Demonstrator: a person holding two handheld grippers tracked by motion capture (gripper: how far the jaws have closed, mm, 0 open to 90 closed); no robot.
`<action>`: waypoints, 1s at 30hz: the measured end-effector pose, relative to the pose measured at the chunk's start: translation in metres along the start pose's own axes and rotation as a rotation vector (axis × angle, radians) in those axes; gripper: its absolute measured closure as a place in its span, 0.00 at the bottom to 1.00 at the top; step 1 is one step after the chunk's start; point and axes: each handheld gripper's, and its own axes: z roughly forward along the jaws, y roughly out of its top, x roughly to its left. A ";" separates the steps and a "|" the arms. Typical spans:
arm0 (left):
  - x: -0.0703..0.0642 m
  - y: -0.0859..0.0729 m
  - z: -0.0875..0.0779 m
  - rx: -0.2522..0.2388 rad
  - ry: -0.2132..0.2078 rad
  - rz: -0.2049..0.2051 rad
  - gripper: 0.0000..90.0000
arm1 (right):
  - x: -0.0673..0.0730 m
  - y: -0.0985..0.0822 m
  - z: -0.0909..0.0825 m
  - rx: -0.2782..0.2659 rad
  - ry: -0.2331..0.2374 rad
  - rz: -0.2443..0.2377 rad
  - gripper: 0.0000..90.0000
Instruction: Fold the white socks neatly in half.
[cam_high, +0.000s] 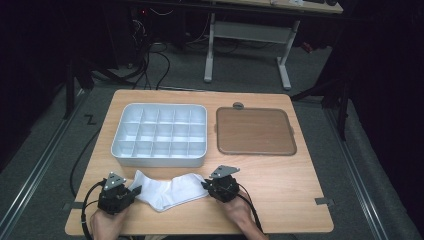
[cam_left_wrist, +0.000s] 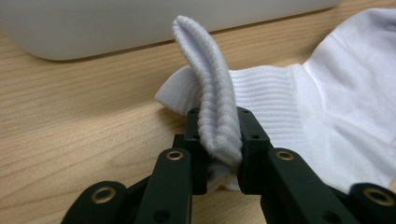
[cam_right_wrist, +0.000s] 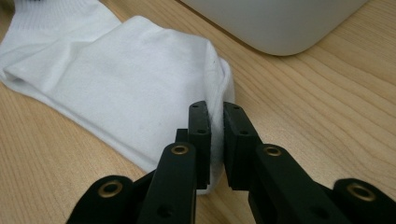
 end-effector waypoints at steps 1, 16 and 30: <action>-0.001 0.001 0.000 0.002 -0.003 -0.007 0.86 | 0.000 0.000 0.000 0.000 0.000 0.000 0.93; -0.033 0.013 0.003 0.001 -0.094 -0.034 0.86 | -0.011 -0.001 -0.026 0.002 -0.042 0.023 0.93; -0.063 0.009 0.020 0.010 -0.154 -0.049 0.86 | -0.034 -0.016 -0.046 0.009 -0.090 0.073 0.93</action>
